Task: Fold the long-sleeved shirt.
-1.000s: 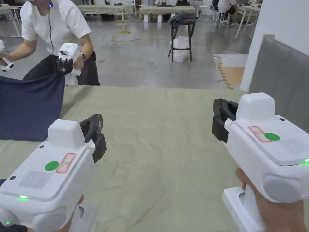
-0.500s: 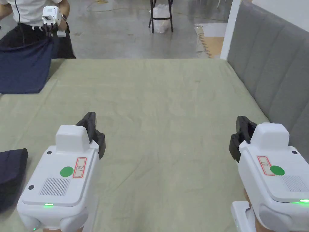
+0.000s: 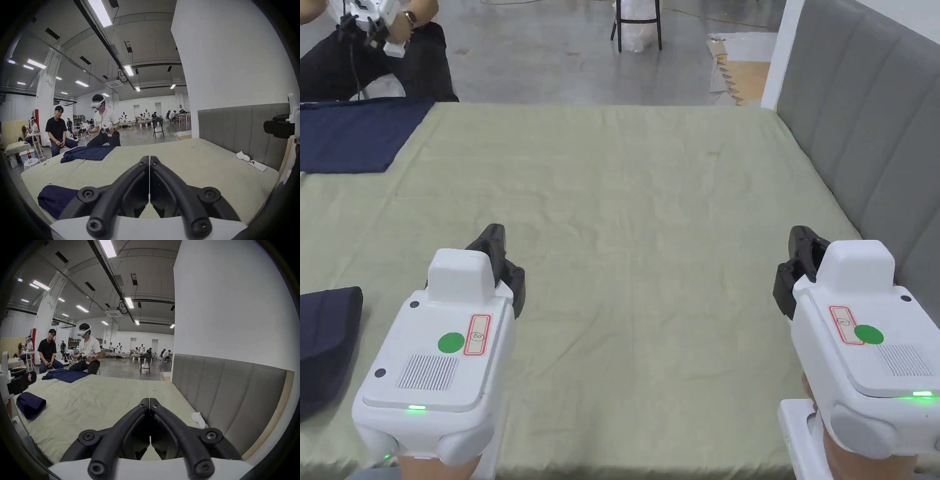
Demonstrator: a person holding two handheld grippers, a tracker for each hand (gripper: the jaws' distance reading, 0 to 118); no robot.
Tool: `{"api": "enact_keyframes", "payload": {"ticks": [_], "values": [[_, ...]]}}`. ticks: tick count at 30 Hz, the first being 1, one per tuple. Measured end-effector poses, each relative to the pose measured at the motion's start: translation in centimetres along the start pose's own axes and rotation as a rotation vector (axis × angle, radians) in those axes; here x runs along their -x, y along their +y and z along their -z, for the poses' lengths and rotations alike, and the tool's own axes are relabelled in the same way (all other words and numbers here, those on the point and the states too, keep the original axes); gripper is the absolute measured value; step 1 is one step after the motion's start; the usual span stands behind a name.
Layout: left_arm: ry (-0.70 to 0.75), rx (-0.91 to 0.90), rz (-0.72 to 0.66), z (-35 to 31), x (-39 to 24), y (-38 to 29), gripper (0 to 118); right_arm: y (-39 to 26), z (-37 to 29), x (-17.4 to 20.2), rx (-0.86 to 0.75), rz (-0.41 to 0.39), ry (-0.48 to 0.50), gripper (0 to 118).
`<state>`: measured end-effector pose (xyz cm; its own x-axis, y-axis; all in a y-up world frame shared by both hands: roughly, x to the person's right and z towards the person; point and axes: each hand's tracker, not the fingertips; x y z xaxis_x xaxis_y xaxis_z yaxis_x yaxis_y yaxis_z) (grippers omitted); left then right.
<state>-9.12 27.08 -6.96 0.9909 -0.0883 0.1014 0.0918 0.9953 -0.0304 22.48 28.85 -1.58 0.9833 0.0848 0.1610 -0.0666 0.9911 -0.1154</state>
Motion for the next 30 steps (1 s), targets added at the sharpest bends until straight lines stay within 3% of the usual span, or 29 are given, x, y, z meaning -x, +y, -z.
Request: {"api": "enact_keyframes", "payload": {"ticks": [5, 7, 8, 9, 11, 12, 13, 14, 30], "values": [[0.006, 0.0, -0.005, 0.0, 0.3, 0.2, 13, -0.1, 0.1, 0.0, 0.003, 0.004, -0.005, 0], [-0.001, 0.003, -0.016, -0.1, 0.5, 0.3, 48, -0.2, 0.0, 0.0, 0.001, 0.011, -0.004, 29], [-0.012, 0.007, -0.03, -0.1, 0.6, 0.3, 76, -0.1, 0.0, -0.1, 0.001, 0.019, 0.0, 55], [-0.026, 0.01, -0.044, 0.0, 0.7, 0.4, 109, -0.1, 0.0, -0.1, 0.002, 0.021, 0.004, 92], [-0.017, 0.006, -0.052, 0.2, 0.5, 0.3, 110, -0.2, 0.2, -0.1, 0.008, 0.018, 0.005, 109], [-0.021, -0.078, -0.063, -1.2, 0.4, 0.3, 109, -0.4, 0.3, 0.0, 0.01, 0.017, -0.006, 114], [-0.025, -0.047, -0.058, -1.5, 0.3, 0.3, 111, -0.5, 0.0, 0.0, -0.016, 0.014, -0.009, 118], [-0.023, -0.047, -0.057, -1.7, 0.2, 0.4, 111, -0.5, -0.1, 0.0, -0.019, 0.014, -0.041, 118], [-0.027, -0.013, 0.0, 0.2, 0.6, 0.5, 111, -0.5, 0.1, 0.1, -0.028, 0.018, -0.025, 118]]}}
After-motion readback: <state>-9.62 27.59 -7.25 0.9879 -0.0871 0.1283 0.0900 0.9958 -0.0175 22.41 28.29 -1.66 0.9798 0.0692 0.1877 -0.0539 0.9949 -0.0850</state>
